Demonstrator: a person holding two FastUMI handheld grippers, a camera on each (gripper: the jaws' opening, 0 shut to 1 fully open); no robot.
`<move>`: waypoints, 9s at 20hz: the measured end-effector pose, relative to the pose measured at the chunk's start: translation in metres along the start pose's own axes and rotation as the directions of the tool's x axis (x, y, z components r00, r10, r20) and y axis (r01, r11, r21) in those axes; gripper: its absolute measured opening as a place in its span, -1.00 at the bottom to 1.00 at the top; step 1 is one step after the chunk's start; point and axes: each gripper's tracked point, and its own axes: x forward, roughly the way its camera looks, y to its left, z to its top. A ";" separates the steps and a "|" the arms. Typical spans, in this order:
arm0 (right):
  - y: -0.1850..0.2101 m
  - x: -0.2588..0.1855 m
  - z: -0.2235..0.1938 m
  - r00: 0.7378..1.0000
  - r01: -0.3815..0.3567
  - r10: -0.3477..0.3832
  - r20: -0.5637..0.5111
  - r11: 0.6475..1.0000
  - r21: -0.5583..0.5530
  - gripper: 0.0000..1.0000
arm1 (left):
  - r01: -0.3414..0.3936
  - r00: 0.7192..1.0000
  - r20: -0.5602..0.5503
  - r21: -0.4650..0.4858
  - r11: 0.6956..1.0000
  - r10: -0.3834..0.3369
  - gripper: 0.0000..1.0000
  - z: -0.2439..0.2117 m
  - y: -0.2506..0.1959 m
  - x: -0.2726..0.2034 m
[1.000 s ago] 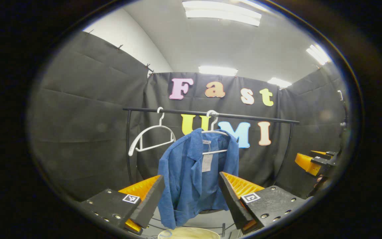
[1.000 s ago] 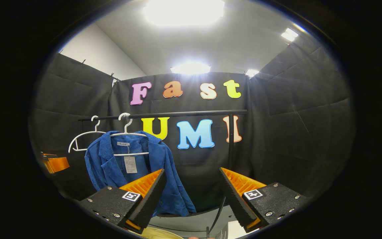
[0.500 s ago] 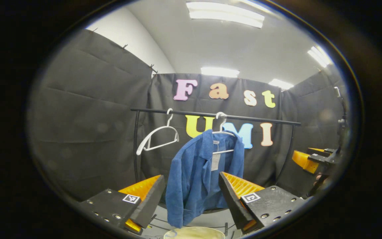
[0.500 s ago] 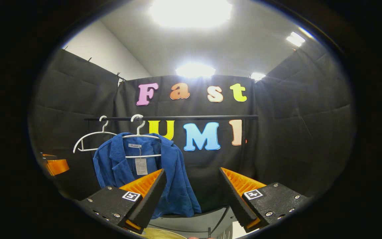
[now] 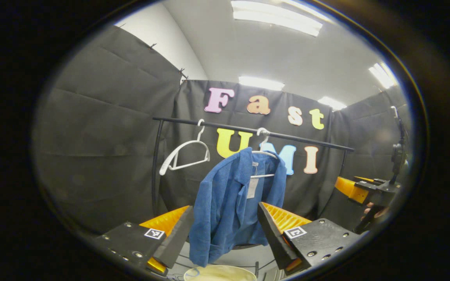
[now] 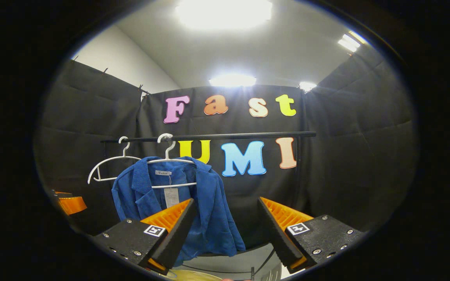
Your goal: Grasp the clothes on the hanger with both hands and then place them into the laundry hamper below.
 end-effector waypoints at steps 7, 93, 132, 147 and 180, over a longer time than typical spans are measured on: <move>-0.010 0.074 -0.030 0.992 -0.105 0.109 -0.065 0.993 0.062 0.94 | -0.082 0.996 -0.045 -0.030 0.996 0.081 0.87 -0.016 -0.032 0.058; 0.018 0.316 -0.014 0.964 -0.254 0.217 0.154 0.922 0.291 -1.00 | -0.398 0.908 0.142 -0.007 0.917 0.395 -0.98 0.070 0.046 0.165; -0.002 0.344 -0.065 0.980 -0.054 0.082 0.182 0.987 -0.154 -1.00 | 0.002 0.986 -0.168 0.046 0.999 0.006 -0.98 -0.008 0.109 0.249; -0.030 0.297 -0.154 0.995 -0.095 0.092 -0.045 0.992 -0.077 -1.00 | -0.081 0.953 -0.290 0.053 0.995 0.093 -0.98 -0.096 0.089 0.203; 0.055 0.027 -0.156 0.960 0.076 -0.071 -0.270 0.997 0.009 -1.00 | 0.332 0.899 -0.308 0.015 0.943 -0.311 -0.96 -0.141 0.006 0.073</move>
